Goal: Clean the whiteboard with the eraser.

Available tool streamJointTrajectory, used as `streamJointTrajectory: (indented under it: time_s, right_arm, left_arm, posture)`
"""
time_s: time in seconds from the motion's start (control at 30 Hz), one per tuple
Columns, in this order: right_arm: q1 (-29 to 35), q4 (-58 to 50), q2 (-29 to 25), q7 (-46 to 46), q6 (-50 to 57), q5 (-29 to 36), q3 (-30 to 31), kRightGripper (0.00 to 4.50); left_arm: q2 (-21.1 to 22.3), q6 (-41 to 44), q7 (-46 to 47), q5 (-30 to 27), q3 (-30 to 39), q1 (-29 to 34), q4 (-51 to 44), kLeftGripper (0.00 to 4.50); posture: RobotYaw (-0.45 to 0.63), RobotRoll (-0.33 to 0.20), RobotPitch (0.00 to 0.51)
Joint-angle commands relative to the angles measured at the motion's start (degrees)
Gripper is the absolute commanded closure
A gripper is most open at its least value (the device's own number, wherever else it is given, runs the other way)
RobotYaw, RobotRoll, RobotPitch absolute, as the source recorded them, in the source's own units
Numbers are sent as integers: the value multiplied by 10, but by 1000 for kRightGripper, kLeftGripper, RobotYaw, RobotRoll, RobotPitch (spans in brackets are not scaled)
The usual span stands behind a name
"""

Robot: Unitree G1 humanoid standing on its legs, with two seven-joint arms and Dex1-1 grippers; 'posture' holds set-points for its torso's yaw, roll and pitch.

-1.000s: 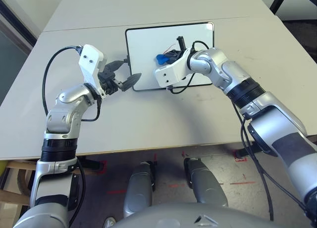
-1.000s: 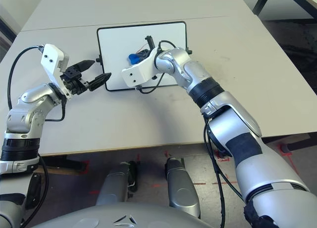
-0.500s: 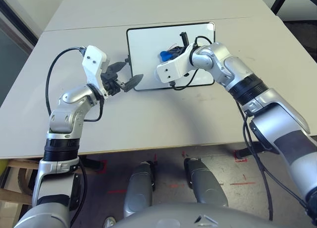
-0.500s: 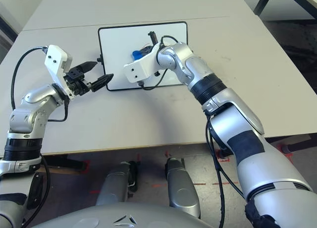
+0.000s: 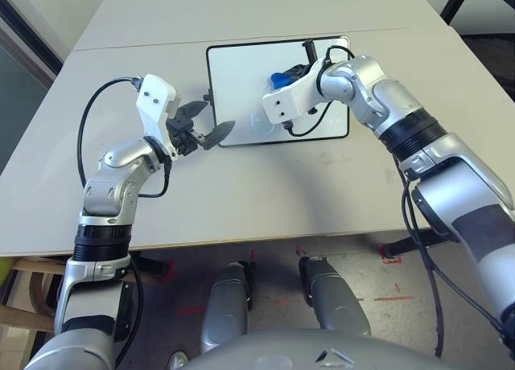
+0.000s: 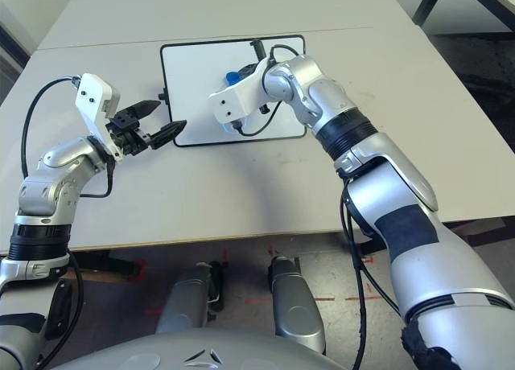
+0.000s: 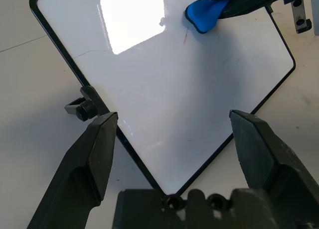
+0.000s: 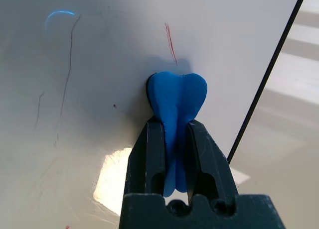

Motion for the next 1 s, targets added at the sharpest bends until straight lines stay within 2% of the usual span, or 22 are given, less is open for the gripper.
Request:
streamJointTrajectory:
  time_s: [0.03,0.4,0.83,1.0]
  right_arm:
    - [-11,30,-16,7,12,-10,4,4132]
    - [-28,84,-28,-24,-3,-11,10,4133]
    - [-26,82,1,-18,-8,-4,14,4134]
    - [-32,111,21,-33,-17,-4,18,4134]
  left_arm:
    - [-3,-3,-1,9,-8,-1,10,0]
    - [-3,-8,-3,11,-7,-3,16,0]
    - [-2,-6,-3,13,-8,-1,16,0]
    - [-3,-8,-3,14,-8,-1,19,0]
  posture:
    - [-124,0,168]
    - [-124,0,164]
    - [-124,0,170]
    - [-122,0,169]
